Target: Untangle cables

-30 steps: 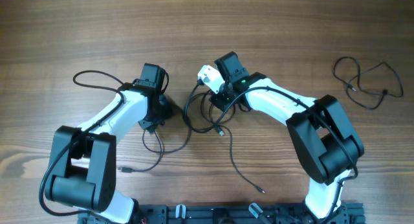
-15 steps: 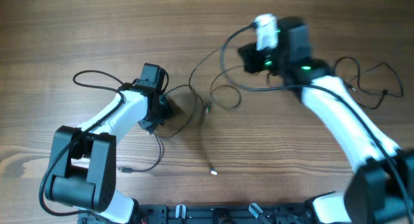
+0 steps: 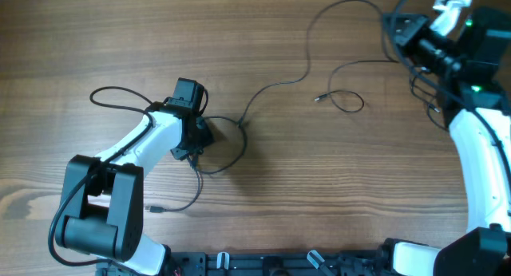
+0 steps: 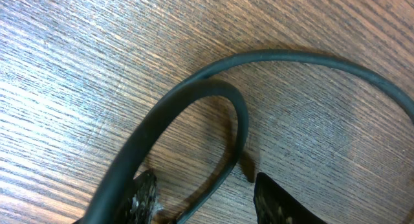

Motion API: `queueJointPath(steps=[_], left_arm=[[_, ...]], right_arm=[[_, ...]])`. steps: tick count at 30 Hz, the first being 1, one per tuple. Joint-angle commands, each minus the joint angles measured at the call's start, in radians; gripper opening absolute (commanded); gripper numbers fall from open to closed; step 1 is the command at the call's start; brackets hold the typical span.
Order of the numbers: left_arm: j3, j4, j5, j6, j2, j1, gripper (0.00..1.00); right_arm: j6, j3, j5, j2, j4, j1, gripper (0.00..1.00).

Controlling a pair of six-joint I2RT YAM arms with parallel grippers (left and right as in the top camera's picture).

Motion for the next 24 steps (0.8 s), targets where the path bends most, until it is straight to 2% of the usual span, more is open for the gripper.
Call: queueJointPath(steps=[1, 4, 7, 10, 14, 17, 21, 24], left_arm=[[-0.033, -0.004, -0.019, -0.002, 0.031, 0.008, 0.5], [-0.033, -0.004, -0.019, -0.002, 0.031, 0.008, 0.5], [-0.033, -0.003, -0.019, -0.002, 0.031, 0.008, 0.5], [-0.033, 0.001, -0.019, -0.002, 0.031, 0.008, 0.5], [-0.033, 0.0, -0.019, -0.002, 0.031, 0.008, 0.5], [-0.033, 0.001, -0.019, -0.002, 0.031, 0.008, 0.5], [-0.033, 0.006, -0.018, -0.002, 0.031, 0.008, 0.5], [-0.033, 0.003, -0.011, -0.002, 0.031, 0.008, 0.5]], right_arm=[[-0.108, 0.012, 0.006, -0.025, -0.04, -0.084, 0.04], [-0.31, 0.012, 0.143, -0.025, -0.147, -0.12, 0.04], [-0.394, 0.062, 0.22, -0.025, -0.172, -0.154, 0.04], [-0.396, 0.214, 0.29, -0.025, -0.202, -0.209, 0.04], [-0.259, 0.365, 0.3, -0.025, -0.195, -0.336, 0.04], [-0.245, 0.375, 0.315, -0.021, -0.241, -0.447, 0.04], [-0.355, 0.361, 0.434, 0.04, -0.393, -0.454, 0.04], [-0.367, 0.356, 0.456, 0.114, -0.482, -0.453, 0.04]])
